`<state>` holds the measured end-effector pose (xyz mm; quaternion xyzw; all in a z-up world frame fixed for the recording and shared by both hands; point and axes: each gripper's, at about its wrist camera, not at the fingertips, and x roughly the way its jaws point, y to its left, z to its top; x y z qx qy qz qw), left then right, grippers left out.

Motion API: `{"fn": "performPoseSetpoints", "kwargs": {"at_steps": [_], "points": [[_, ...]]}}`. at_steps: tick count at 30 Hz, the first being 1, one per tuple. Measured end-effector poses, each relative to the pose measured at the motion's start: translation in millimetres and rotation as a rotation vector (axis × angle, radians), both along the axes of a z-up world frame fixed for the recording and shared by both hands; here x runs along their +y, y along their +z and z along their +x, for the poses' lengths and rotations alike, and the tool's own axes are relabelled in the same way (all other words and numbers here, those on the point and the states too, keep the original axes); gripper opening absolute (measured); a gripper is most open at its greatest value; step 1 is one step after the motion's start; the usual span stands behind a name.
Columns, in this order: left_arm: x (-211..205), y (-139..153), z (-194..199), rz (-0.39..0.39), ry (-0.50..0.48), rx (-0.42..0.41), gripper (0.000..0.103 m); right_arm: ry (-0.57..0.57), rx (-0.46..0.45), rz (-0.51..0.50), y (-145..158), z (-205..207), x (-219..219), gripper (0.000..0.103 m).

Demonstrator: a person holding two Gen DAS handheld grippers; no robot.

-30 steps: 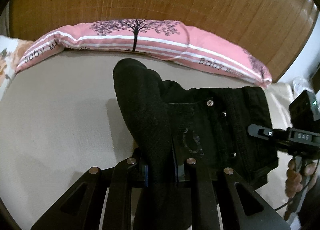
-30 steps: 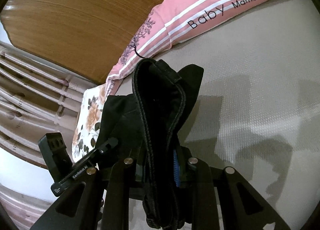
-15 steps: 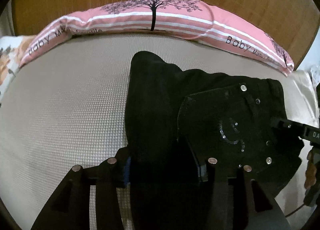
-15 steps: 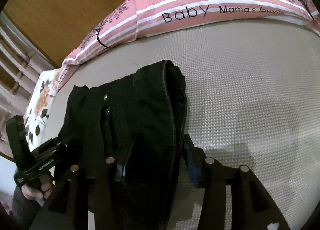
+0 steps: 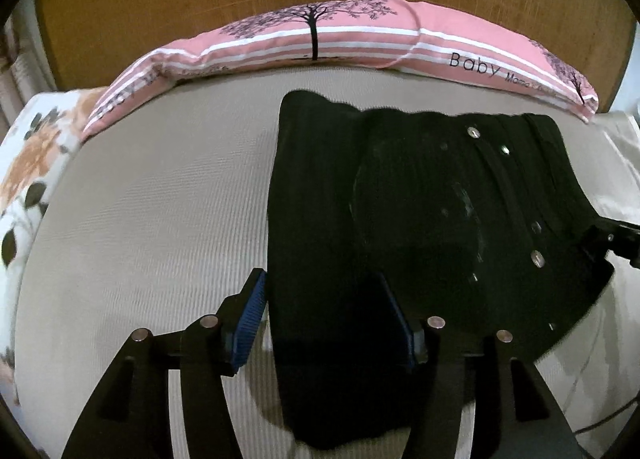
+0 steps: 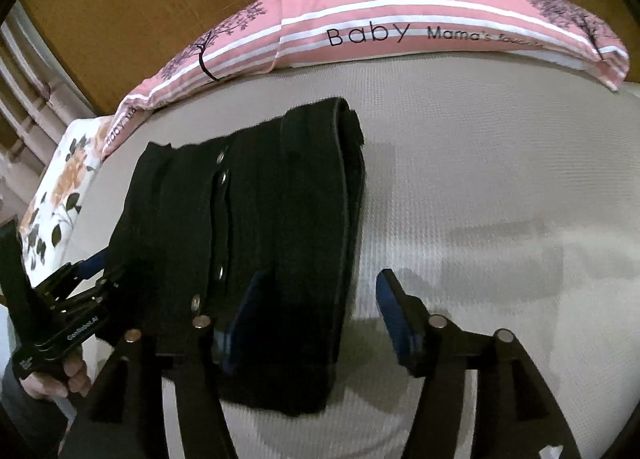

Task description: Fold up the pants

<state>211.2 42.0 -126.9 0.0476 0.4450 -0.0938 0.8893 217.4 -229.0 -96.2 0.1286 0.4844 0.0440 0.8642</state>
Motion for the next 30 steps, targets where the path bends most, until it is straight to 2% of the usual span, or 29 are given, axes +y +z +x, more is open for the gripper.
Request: {"fn": "performPoseSetpoints", "kwargs": {"at_steps": [6,12,16,20,23,27,30], "points": [[4,10,-45,0.007,0.033,-0.027,0.058,-0.056,-0.051,-0.005,11,-36,-2,0.068],[6,20,-89,0.029,0.066,-0.030,0.063,-0.084,-0.052,-0.004,5,-77,3,0.068],[2,28,-115,0.046,0.075,-0.061,0.070,-0.112,-0.069,0.003,9,-101,10,0.074],[-3,38,-138,0.049,0.077,-0.090,0.076,-0.105,-0.109,-0.057,20,-123,26,0.083],[-5,43,-151,0.054,0.088,-0.107,0.079,-0.083,-0.152,-0.122,30,-137,40,0.096],[-3,47,-162,0.033,0.111,-0.111,0.080,-0.058,-0.205,-0.189,41,-154,53,0.102],[-2,48,-168,0.022,0.122,-0.108,0.080,-0.041,-0.224,-0.208,45,-163,61,0.102]]}}
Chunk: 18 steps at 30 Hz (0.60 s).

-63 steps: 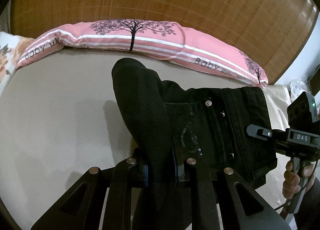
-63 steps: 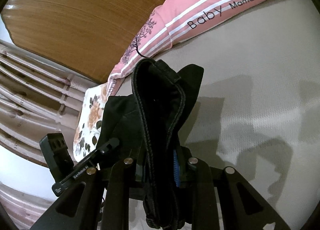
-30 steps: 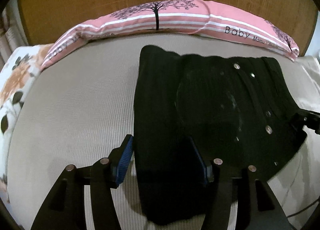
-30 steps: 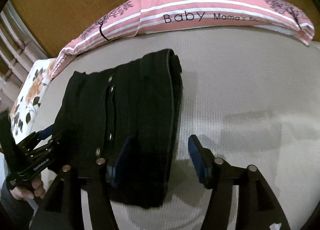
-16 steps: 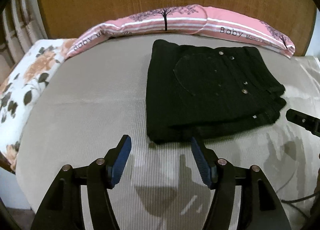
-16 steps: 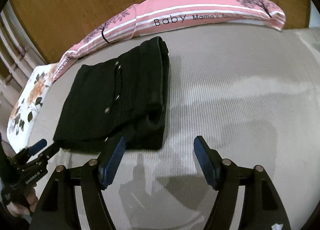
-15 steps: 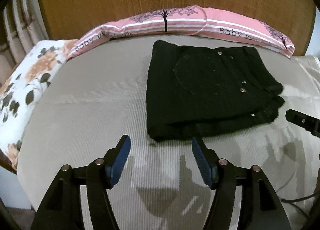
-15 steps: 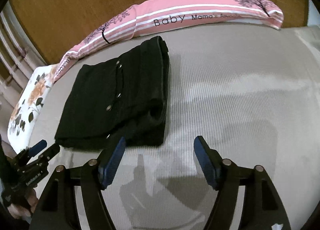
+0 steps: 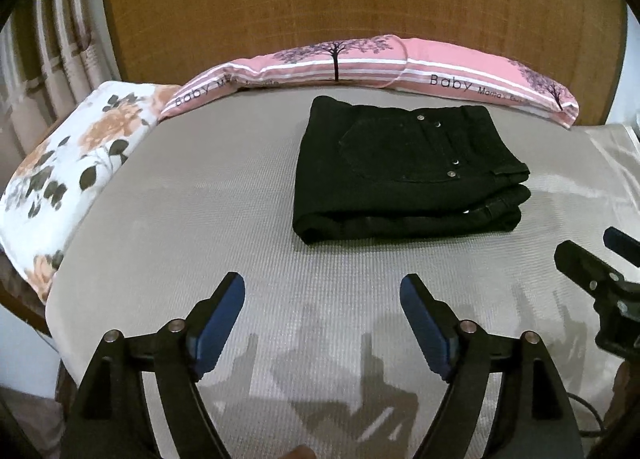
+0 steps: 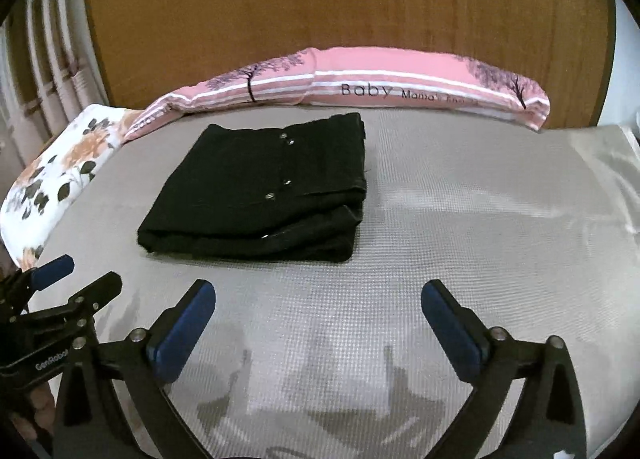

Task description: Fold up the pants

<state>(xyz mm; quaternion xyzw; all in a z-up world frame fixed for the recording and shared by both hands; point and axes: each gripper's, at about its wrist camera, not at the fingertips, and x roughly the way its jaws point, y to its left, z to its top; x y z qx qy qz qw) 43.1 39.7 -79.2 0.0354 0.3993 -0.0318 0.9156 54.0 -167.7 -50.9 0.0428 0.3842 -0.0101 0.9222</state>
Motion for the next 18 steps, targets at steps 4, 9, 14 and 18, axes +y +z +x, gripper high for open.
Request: {"fn": "performPoseSetpoints", "kwargs": {"at_steps": [4,9,14,18], "points": [[1.1,-1.6,-4.5,-0.006,0.015,0.001,0.081,-0.008,0.015,0.018,-1.6,-3.7,2.6,0.102],[2.7,-4.8,-6.3,-0.004,0.037,0.003,0.081,-0.009,0.028,0.034,-6.1,-5.9,4.4,0.102],[3.7,-7.3,-4.9,0.000,0.046,0.013,0.081,-0.014,0.031,0.033,-6.6,-6.7,5.1,0.102],[3.2,-8.0,-4.4,0.006,0.045,0.010,0.081,-0.005,0.039,0.050,-8.8,-6.6,5.7,0.102]]}}
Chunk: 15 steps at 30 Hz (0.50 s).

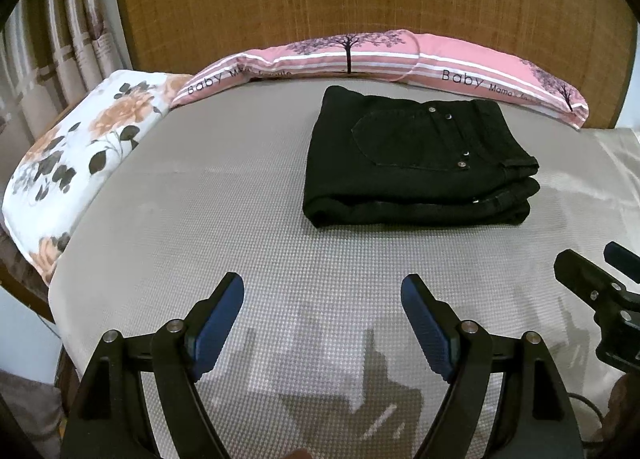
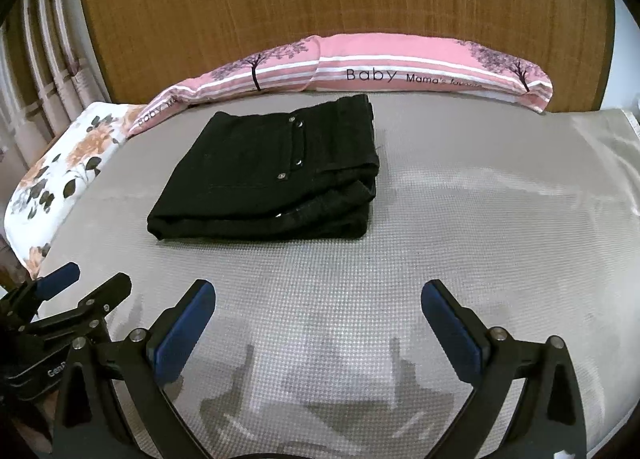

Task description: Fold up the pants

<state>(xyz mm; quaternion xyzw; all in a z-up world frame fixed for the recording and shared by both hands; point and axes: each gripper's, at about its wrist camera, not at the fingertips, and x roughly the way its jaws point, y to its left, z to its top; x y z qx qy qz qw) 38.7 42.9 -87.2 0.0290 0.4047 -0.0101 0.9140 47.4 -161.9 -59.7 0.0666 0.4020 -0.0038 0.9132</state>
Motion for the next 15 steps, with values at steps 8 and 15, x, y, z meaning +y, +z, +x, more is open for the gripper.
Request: {"fn": "performPoseSetpoints", "kwargs": {"at_steps": [8,15], "points": [[1.2,-4.3,1.1,-0.001,0.006,0.014,0.081,0.027,0.022,-0.018,-3.2,1.4,6.6,0.102],[0.1,-5.4,2.7,0.002,0.004,0.020,0.081,0.033,0.024,-0.027,-3.1,1.8,9.4,0.102]]}}
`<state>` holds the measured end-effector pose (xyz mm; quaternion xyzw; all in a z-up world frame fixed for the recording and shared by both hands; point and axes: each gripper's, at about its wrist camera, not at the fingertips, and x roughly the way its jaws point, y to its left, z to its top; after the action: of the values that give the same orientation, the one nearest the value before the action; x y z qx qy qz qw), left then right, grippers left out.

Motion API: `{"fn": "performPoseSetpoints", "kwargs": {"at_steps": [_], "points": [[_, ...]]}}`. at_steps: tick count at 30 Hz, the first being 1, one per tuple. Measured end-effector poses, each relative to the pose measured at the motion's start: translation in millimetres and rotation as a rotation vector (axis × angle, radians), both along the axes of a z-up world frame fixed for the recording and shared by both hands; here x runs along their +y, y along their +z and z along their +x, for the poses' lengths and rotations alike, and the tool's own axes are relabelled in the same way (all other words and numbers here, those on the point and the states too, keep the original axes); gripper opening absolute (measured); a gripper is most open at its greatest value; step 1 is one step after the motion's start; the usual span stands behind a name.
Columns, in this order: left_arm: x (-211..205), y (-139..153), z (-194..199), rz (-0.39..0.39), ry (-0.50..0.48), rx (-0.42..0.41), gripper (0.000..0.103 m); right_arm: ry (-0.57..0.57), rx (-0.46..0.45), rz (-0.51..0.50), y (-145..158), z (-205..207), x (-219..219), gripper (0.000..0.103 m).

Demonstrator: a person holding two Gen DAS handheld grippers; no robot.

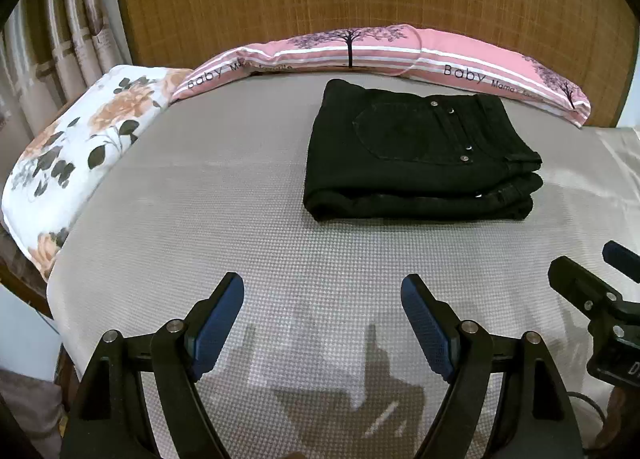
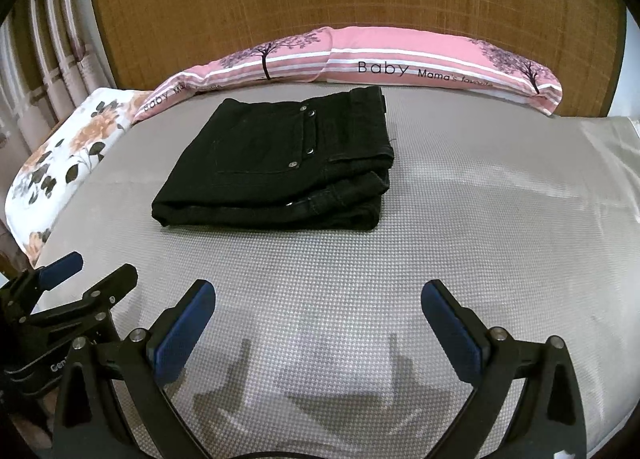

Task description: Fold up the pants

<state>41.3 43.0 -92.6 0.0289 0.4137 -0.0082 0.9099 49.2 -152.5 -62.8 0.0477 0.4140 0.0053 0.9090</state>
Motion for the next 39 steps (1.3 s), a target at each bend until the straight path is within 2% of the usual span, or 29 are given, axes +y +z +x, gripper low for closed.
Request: {"fn": "performPoseSetpoints", "kwargs": {"at_steps": [39], "points": [[-8.7,-7.0,4.1,0.019,-0.032,0.021,0.081,-0.008,0.020,-0.013,-5.9,6.0,-5.1,0.102]]}}
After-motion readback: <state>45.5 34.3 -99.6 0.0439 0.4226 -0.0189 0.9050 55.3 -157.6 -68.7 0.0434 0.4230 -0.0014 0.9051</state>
